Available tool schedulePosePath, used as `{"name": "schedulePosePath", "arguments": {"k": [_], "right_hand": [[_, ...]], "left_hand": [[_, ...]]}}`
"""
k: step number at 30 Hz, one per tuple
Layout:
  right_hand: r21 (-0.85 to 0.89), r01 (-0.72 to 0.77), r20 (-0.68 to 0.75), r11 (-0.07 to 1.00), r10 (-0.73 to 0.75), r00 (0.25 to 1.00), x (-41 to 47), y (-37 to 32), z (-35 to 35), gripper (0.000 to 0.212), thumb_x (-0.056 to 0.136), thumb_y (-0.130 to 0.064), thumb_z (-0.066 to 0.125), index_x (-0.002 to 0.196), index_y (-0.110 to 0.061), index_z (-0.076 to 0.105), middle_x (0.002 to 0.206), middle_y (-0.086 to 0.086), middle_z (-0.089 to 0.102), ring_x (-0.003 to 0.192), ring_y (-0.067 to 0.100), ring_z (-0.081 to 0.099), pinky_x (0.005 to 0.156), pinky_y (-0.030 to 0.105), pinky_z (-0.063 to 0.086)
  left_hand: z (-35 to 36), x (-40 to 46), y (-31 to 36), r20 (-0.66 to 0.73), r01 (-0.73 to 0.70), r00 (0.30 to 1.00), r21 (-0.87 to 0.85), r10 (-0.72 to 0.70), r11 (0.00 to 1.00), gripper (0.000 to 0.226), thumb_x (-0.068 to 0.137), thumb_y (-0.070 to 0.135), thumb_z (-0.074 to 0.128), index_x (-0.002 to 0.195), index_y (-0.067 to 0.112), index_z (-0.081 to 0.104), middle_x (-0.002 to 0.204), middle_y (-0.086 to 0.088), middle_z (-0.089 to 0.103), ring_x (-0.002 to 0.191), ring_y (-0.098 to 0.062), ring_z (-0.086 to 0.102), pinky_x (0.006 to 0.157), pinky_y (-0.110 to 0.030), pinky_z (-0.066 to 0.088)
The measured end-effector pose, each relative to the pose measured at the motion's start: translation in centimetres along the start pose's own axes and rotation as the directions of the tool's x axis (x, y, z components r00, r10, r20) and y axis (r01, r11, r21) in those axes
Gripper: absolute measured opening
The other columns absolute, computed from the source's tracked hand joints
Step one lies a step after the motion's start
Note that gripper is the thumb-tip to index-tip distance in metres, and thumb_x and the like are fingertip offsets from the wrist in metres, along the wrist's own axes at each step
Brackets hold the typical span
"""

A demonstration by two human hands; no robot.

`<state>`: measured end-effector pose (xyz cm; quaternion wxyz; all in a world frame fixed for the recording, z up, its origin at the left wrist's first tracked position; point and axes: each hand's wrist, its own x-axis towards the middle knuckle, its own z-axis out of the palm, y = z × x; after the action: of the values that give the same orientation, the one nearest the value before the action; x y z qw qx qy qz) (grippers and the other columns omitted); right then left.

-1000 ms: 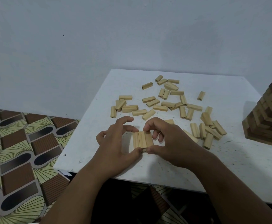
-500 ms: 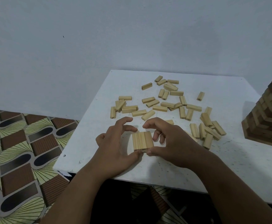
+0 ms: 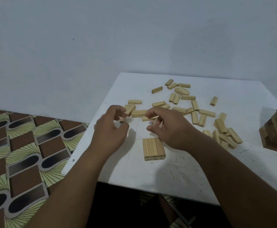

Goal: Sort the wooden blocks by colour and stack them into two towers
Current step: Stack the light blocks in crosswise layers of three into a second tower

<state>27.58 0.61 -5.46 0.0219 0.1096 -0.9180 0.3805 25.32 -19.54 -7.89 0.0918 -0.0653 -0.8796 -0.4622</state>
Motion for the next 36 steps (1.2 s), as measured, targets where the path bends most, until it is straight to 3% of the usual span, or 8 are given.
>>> {"name": "schedulePosePath", "arguments": {"k": [3,8,11,15,20,25,30,36], "right_hand": [[-0.088,-0.009,-0.023,0.996,0.007,1.000,2.8,0.0,0.9,0.030,0.092,-0.024,0.067,0.121,-0.028,0.061,0.100,-0.020,0.054,0.082,-0.003,0.050,0.067,0.011,0.034],[-0.268,-0.052,-0.017,0.962,0.049,0.999,6.8,0.4,2.6,0.040,0.091,-0.025,0.067,0.129,-0.026,0.053,0.122,0.001,0.057,0.109,0.018,0.054,0.085,0.029,0.042],[-0.332,-0.084,-0.009,0.939,0.086,0.996,8.3,0.7,3.5,0.038,0.090,-0.026,0.068,0.124,-0.028,0.053,0.114,0.003,0.058,0.102,0.024,0.057,0.088,0.037,0.049],[-0.323,-0.061,-0.022,0.945,0.057,0.998,9.0,0.6,3.5,0.030,0.087,-0.014,0.067,0.113,-0.026,0.061,0.105,-0.002,0.066,0.098,0.021,0.059,0.086,0.035,0.046],[-0.226,-0.068,-0.096,0.972,0.047,0.994,7.2,-0.3,1.5,0.027,0.087,-0.014,0.070,0.112,-0.024,0.068,0.105,-0.006,0.067,0.091,0.014,0.061,0.077,0.027,0.047],[-0.127,-0.136,-0.186,0.983,0.111,0.976,1.6,-0.5,-1.2,0.034,0.083,-0.022,0.076,0.116,-0.025,0.067,0.099,-0.008,0.064,0.082,0.003,0.058,0.068,0.016,0.042],[-0.087,-0.291,-0.184,0.953,0.272,0.945,-5.5,0.0,-3.1,0.035,0.084,-0.027,0.075,0.115,-0.036,0.063,0.095,-0.010,0.060,0.074,-0.003,0.051,0.058,0.012,0.033],[-0.067,-0.424,-0.227,0.903,0.400,0.888,-12.4,2.2,-3.3,0.012,0.080,-0.030,0.075,0.082,-0.033,0.064,0.079,-0.009,0.061,0.069,0.002,0.055,0.057,0.018,0.036]], "left_hand": [[0.3,2.7,-1.1,0.010,0.052,0.999,0.150,-0.054,0.987,0.032,0.088,0.032,0.067,0.115,0.028,0.051,0.103,0.012,0.063,0.093,-0.011,0.060,0.069,-0.020,0.043],[1.2,4.7,-1.2,0.041,0.096,0.993,0.231,-0.108,0.968,0.049,0.083,0.027,0.072,0.122,0.023,0.043,0.085,0.007,0.062,0.083,-0.015,0.061,0.070,-0.030,0.046],[1.1,5.3,-1.6,0.011,0.083,0.996,0.252,-0.089,0.964,0.040,0.086,0.022,0.066,0.119,0.020,0.045,0.077,0.000,0.066,0.077,-0.016,0.063,0.062,-0.025,0.046],[-0.2,5.1,-2.1,0.022,0.168,0.983,0.290,-0.182,0.942,0.039,0.087,0.036,0.066,0.118,0.025,0.045,0.090,0.000,0.067,0.083,-0.016,0.062,0.068,-0.031,0.049],[-1.2,1.7,0.2,-0.004,0.210,0.978,0.106,-0.210,0.972,0.030,0.085,0.031,0.067,0.111,0.028,0.053,0.082,0.008,0.063,0.076,-0.007,0.060,0.062,-0.026,0.046],[0.5,-2.4,3.8,0.046,0.111,0.993,-0.115,-0.106,0.987,0.030,0.081,0.020,0.068,0.102,0.040,0.060,0.081,0.006,0.064,0.063,-0.010,0.062,0.053,-0.016,0.045],[2.8,-4.7,7.0,0.124,0.008,0.992,-0.131,0.008,0.991,0.019,0.079,0.019,0.071,0.089,0.035,0.069,0.076,0.008,0.065,0.059,-0.006,0.060,0.052,-0.015,0.046],[6.3,-8.5,9.9,0.235,-0.148,0.960,-0.046,0.155,0.988,0.008,0.081,0.025,0.072,0.082,0.031,0.066,0.078,0.009,0.064,0.062,-0.006,0.060,0.055,-0.016,0.048]]}}
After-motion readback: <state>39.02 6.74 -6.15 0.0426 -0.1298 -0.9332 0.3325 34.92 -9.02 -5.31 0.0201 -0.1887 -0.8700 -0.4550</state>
